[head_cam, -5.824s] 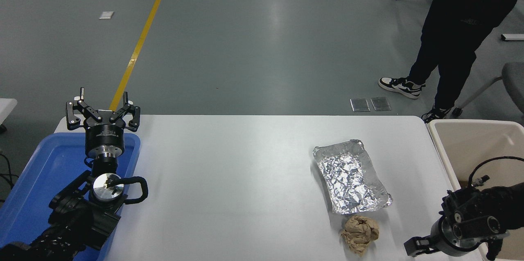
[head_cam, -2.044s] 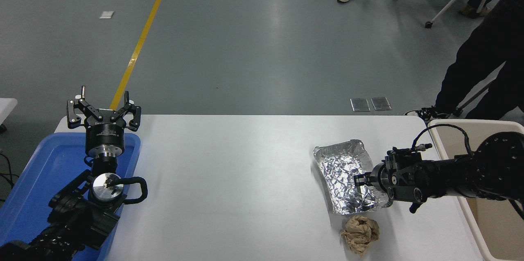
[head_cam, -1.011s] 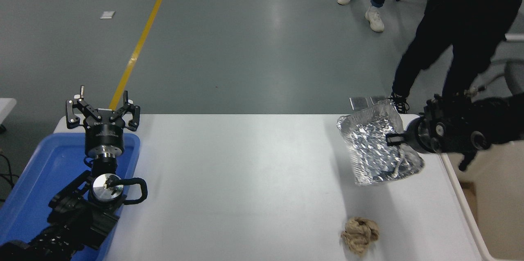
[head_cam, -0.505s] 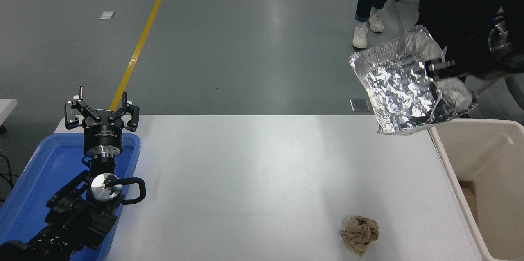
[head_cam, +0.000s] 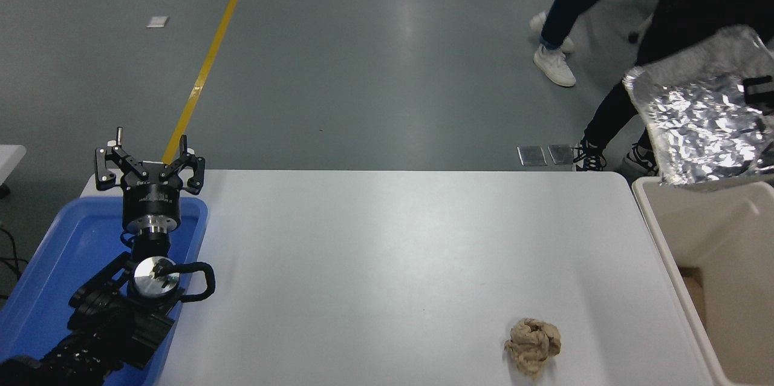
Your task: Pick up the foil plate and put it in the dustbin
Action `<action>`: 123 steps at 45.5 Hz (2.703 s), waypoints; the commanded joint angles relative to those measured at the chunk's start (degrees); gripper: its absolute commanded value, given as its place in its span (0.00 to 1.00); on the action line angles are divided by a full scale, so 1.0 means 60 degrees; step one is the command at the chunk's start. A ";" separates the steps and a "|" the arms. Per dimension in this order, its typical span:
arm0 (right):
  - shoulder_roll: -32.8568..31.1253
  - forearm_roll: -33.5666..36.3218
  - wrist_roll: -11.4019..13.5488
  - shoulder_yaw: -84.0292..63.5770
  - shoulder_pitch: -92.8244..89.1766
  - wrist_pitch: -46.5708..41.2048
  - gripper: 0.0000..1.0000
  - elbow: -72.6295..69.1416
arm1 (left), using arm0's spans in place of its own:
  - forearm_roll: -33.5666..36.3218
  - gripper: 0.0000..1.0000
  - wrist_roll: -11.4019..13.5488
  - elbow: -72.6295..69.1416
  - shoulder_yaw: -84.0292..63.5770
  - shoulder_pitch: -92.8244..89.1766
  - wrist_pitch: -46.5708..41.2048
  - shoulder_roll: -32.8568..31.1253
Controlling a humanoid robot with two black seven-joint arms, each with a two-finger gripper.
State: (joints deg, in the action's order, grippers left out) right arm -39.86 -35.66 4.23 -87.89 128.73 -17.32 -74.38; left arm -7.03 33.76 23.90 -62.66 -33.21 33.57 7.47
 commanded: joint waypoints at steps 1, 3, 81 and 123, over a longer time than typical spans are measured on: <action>-0.1339 -0.0926 0.0043 0.1124 -0.4281 0.1802 0.00 0.2901 | 0.0000 0.99 -0.0001 0.0001 -0.0001 -0.0002 -0.0013 -0.0014; -0.1399 -0.0853 0.0058 0.1783 -0.5394 0.2110 0.00 0.3502 | 0.0000 0.99 -0.0001 0.0001 -0.0001 -0.0002 -0.0013 0.0015; 0.0782 0.2341 0.0233 0.2214 -0.4662 0.1882 1.00 0.1696 | 0.0015 0.99 -0.0001 0.0001 -0.0001 -0.0002 0.0001 -0.0014; 0.4592 0.5036 0.0131 0.3750 0.0591 -0.3045 1.00 -0.2530 | -0.0014 0.99 0.0014 0.0001 -0.0001 -0.0002 0.0001 -0.0014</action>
State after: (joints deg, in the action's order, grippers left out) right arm -15.47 -9.27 5.09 -66.20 129.42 -33.48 -88.19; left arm -7.04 33.78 23.90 -62.66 -33.22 33.55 7.38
